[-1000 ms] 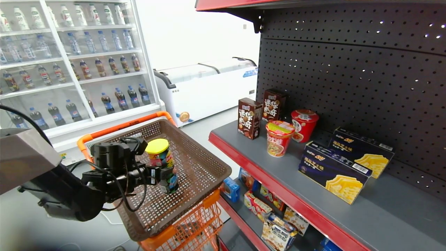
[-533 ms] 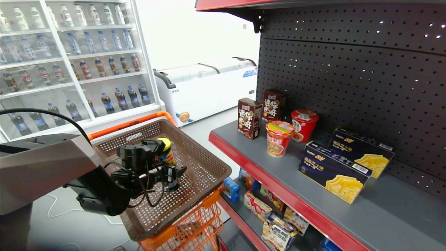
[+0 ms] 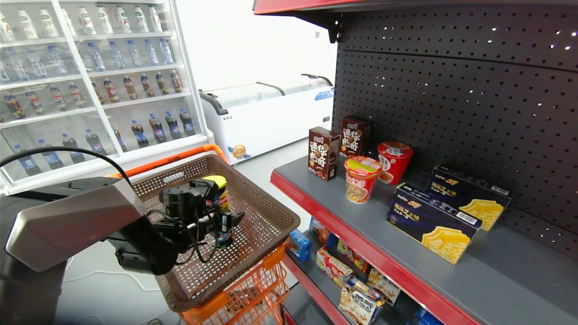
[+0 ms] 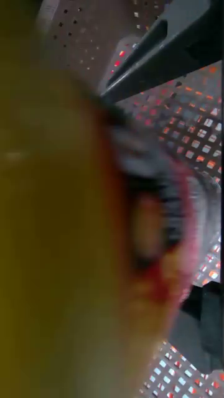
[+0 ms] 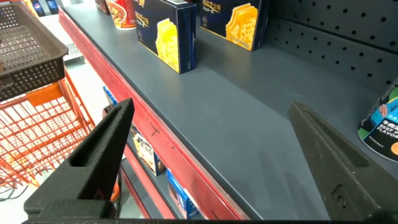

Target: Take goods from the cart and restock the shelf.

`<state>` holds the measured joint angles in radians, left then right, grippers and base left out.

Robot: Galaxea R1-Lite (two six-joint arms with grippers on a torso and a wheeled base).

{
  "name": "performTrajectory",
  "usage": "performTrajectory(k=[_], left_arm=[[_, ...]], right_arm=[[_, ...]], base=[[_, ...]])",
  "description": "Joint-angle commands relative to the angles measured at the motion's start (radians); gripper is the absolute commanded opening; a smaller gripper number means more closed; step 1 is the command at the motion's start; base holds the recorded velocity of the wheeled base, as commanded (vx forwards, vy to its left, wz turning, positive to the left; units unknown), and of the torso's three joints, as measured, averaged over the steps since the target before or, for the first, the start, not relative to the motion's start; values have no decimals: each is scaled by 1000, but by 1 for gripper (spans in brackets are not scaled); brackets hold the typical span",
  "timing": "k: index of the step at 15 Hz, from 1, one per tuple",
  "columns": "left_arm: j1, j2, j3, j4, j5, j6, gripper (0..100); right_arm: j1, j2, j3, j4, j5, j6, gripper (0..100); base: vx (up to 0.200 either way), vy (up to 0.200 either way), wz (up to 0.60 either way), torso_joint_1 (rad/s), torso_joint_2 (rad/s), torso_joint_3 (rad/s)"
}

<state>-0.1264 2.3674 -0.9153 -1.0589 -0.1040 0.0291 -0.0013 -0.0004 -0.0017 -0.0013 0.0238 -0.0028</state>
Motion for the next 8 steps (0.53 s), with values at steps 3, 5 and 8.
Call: performTrajectory(k=[3,5,8], left_arm=[[-6,-24,26,4,21,-2,0],[-7,-122,67,8,46,-5,0],[-2,-358,144,83,46,-3,0]], right_arm=[[0,0,0,0,1,0,100],[0,0,0,0,1,0,100],[0,0,0,0,1,0,100]], base=[[0,0,0,0,0,0],[0,0,0,0,0,0],[0,0,0,0,0,0]])
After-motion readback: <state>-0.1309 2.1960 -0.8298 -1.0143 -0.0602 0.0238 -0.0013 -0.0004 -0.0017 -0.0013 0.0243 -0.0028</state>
